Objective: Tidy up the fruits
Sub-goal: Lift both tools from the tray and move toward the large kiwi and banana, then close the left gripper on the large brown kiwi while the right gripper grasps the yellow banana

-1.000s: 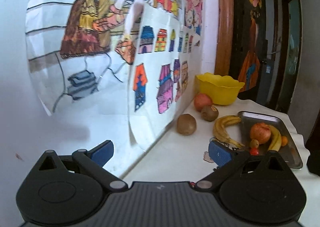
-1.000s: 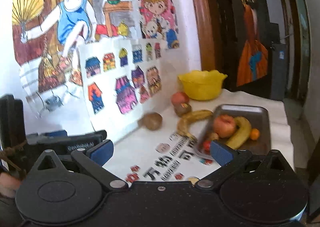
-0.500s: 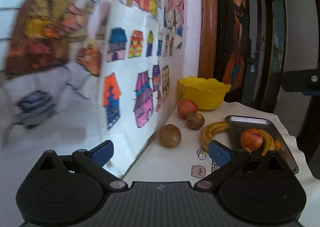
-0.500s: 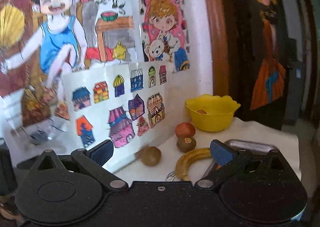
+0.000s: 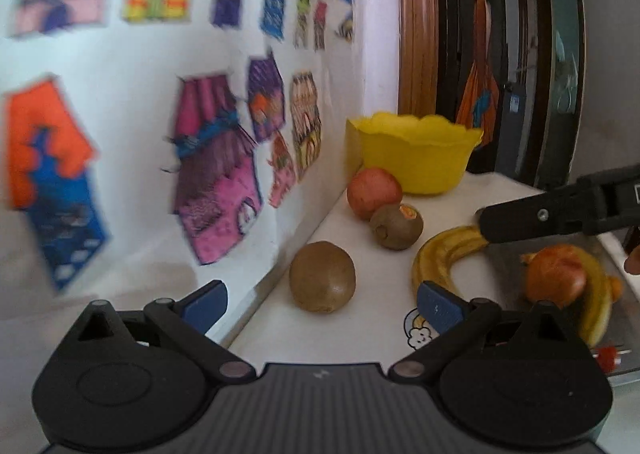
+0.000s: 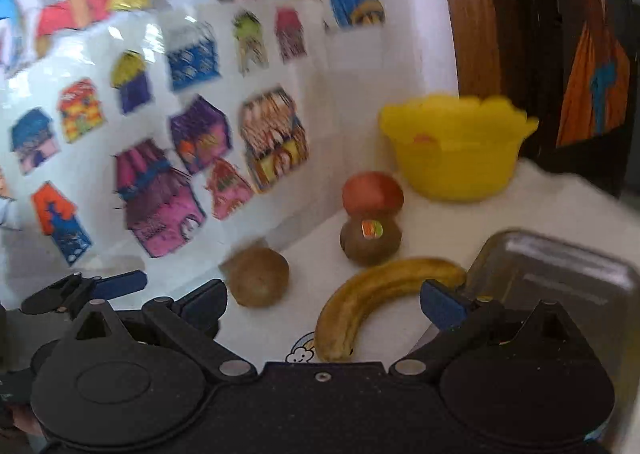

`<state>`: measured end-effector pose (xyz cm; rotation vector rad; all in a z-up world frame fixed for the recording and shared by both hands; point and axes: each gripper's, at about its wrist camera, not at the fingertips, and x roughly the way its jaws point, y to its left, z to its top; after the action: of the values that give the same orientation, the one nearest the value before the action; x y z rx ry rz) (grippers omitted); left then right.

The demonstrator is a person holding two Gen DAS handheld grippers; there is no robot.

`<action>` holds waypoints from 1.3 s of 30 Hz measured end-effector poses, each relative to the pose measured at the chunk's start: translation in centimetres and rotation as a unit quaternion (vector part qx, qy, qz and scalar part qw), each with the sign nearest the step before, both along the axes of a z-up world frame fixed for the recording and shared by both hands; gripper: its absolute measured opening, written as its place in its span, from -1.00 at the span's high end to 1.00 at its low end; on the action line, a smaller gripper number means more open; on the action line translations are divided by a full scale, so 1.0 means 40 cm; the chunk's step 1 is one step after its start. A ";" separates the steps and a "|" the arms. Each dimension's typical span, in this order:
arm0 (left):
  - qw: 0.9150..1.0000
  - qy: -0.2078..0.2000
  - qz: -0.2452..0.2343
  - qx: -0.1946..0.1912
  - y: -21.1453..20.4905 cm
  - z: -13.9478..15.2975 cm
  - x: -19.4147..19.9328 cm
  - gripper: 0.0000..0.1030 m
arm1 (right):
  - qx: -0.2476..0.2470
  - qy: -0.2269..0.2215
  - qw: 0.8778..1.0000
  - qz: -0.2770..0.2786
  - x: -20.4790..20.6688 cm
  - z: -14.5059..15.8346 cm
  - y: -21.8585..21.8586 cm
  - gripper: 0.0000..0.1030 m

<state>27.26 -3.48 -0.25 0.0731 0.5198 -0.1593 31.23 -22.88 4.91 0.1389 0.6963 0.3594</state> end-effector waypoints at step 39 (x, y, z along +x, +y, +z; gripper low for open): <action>0.998 0.032 0.040 0.046 -0.062 -0.097 0.161 -0.16 | -0.047 0.072 0.995 -0.044 0.176 -0.187 0.058 -0.17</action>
<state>33.70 -5.95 -4.13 0.1379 0.5938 -0.0594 38.27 -20.57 -2.58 0.1070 0.8452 0.2334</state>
